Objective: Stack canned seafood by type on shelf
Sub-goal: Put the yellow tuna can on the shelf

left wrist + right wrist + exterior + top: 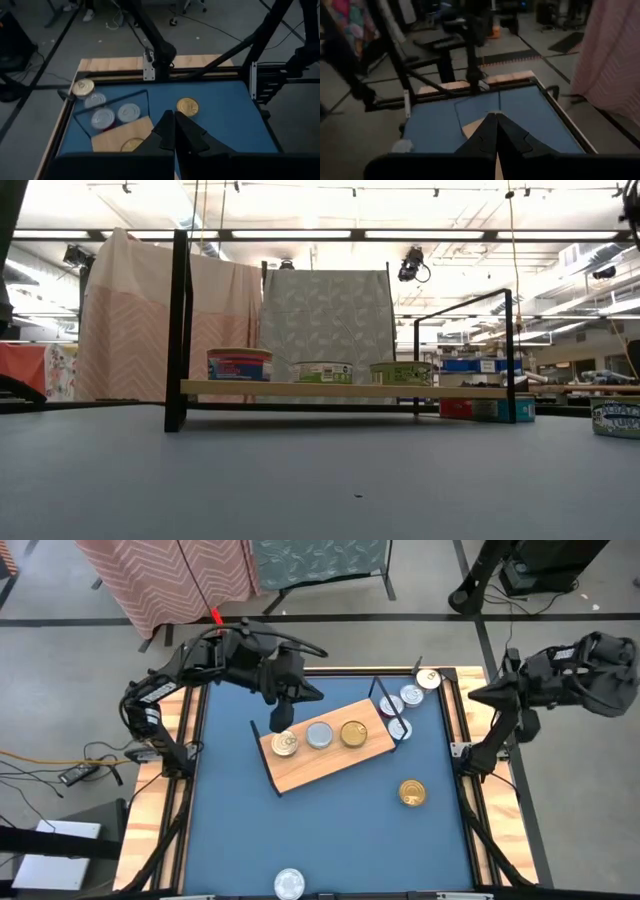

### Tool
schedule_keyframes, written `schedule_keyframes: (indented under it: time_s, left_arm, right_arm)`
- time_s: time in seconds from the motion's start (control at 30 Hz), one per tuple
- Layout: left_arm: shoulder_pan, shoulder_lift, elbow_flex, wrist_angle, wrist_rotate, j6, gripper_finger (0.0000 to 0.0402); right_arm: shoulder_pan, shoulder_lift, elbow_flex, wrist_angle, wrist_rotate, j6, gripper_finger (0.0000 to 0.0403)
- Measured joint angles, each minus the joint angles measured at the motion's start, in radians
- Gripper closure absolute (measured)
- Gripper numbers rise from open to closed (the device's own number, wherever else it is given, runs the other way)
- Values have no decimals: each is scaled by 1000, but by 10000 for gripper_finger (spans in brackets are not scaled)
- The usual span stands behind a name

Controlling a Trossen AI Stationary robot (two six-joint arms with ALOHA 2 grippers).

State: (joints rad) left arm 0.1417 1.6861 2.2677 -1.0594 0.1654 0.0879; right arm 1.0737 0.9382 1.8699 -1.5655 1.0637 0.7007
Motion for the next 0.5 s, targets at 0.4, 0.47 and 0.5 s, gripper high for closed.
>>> schedule_keyframes:
  time_s: [0.4,0.47,0.5]
  left_arm:
    - [0,12,-61,154,-8,39,399]
    - [0,12,-61,193,-7,19,399]
    - [0,12,-61,209,-3,8,399]
  right_arm:
    - [-96,-222,-474,-6,-497,322,393]
    - [-106,-230,-547,-5,-606,306,393]
    - [-110,-231,-583,-6,-660,294,394]
